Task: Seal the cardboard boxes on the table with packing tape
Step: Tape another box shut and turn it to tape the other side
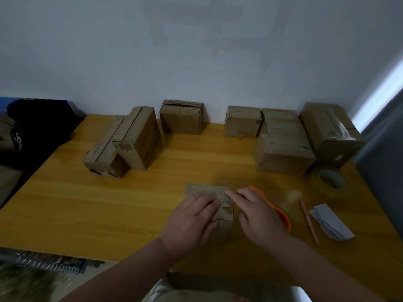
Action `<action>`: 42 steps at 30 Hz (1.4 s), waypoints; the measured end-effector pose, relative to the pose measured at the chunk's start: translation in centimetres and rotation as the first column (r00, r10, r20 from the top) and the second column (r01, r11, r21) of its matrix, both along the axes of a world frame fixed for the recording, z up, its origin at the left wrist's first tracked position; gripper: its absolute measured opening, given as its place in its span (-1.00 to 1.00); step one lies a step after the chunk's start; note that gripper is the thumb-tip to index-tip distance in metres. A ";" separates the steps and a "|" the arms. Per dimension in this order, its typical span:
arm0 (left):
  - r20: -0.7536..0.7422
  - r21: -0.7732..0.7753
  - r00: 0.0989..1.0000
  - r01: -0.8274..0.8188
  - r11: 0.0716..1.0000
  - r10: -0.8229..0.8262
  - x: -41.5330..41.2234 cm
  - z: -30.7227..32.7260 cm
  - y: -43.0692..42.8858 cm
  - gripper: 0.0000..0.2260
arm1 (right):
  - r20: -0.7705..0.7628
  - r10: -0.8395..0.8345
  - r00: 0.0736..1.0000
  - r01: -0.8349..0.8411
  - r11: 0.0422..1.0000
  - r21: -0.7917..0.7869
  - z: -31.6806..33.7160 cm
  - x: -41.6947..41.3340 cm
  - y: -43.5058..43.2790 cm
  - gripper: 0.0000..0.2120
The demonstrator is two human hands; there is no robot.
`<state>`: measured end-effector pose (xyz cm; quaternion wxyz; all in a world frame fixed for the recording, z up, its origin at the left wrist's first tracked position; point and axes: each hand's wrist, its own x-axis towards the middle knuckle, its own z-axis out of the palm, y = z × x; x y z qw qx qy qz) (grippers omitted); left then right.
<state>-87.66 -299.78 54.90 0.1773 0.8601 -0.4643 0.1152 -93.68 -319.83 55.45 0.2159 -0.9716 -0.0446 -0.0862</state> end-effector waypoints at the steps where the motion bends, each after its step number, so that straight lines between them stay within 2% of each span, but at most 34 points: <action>1: 0.007 -0.006 1.000 0.005 1.000 -0.005 0.0 -0.1 0.0 -0.60 | -0.006 0.009 1.000 -0.009 1.000 0.001 0.2 0.2 -0.1 -0.44; 4: 0.030 -0.002 0.999 0.031 1.000 -0.031 0.2 -0.4 0.2 -0.60 | 0.045 0.005 0.999 -0.008 0.998 0.060 0.7 0.8 -0.3 -0.57; 7: 0.057 0.024 0.997 0.053 0.998 -0.054 0.5 -0.7 0.6 -0.58 | 0.070 -0.189 0.979 0.163 0.948 0.273 1.1 1.8 0.0 -0.82; 9: 0.062 0.034 0.996 0.060 0.998 -0.062 0.7 -0.8 0.7 -0.58 | -0.110 -0.251 0.962 0.273 0.839 0.470 1.2 2.7 0.3 -0.73; 10: 0.065 0.034 0.996 0.062 0.997 -0.064 0.7 -0.8 0.7 -0.57 | -0.235 -0.228 0.945 0.323 0.767 0.555 1.2 3.0 0.4 -0.70; 12: 0.073 0.030 0.995 0.068 0.997 -0.070 0.7 -0.8 0.7 -0.57 | -0.399 -0.144 0.906 0.399 0.610 0.685 1.2 3.4 0.7 -0.77; 15: 0.078 0.016 0.994 0.073 0.997 -0.074 0.7 -0.8 0.8 -0.57 | -0.443 -0.121 0.888 0.447 0.449 0.774 0.9 3.6 1.0 -0.87; 17: 0.079 0.006 0.994 0.073 0.997 -0.073 0.7 -0.9 0.8 -0.57 | -0.422 -0.138 0.896 0.440 0.411 0.799 0.9 4.0 1.1 -0.91; 20: 0.082 -0.008 0.993 0.082 0.997 -0.081 0.7 -1.0 0.8 -0.58 | -0.365 -0.176 0.914 0.404 0.476 0.781 0.7 4.5 1.2 -0.86; 26: 0.087 -0.020 0.992 0.090 0.996 -0.088 0.8 -1.0 0.8 -0.58 | -0.144 -0.262 0.954 0.287 0.662 0.693 -0.4 4.8 1.2 -0.68; 31: 0.075 -0.021 0.991 0.110 0.994 -0.108 1.0 -1.0 0.8 -0.60 | -0.009 -0.449 0.893 0.378 0.739 0.558 -0.7 4.9 1.3 -0.63; 33: 0.042 -0.053 0.994 0.108 0.993 -0.105 1.0 -1.0 1.0 -0.61 | 0.131 -0.473 0.871 0.371 0.809 0.456 -0.1 4.3 1.2 -0.68; 35: 0.017 -0.112 0.994 0.106 0.988 -0.105 1.0 -1.1 0.9 -0.65 | 0.331 -0.354 0.875 0.281 0.927 0.248 0.8 3.3 1.5 -0.79; 37: 0.042 -0.209 0.993 0.118 0.971 -0.111 0.9 -1.2 0.7 -0.71 | 0.426 -0.113 0.898 0.124 0.992 0.002 0.8 2.5 2.2 -0.73; 39: 0.068 -0.312 0.995 0.094 0.946 -0.076 0.7 -1.1 0.6 -0.77 | 0.373 0.058 0.926 0.001 0.988 -0.156 0.2 2.0 2.7 -0.66; 42: 0.026 -0.395 0.993 -0.096 0.914 0.116 0.2 -0.7 0.8 -0.82 | 0.249 0.073 0.966 -0.017 0.975 -0.220 -0.7 1.5 2.8 -0.59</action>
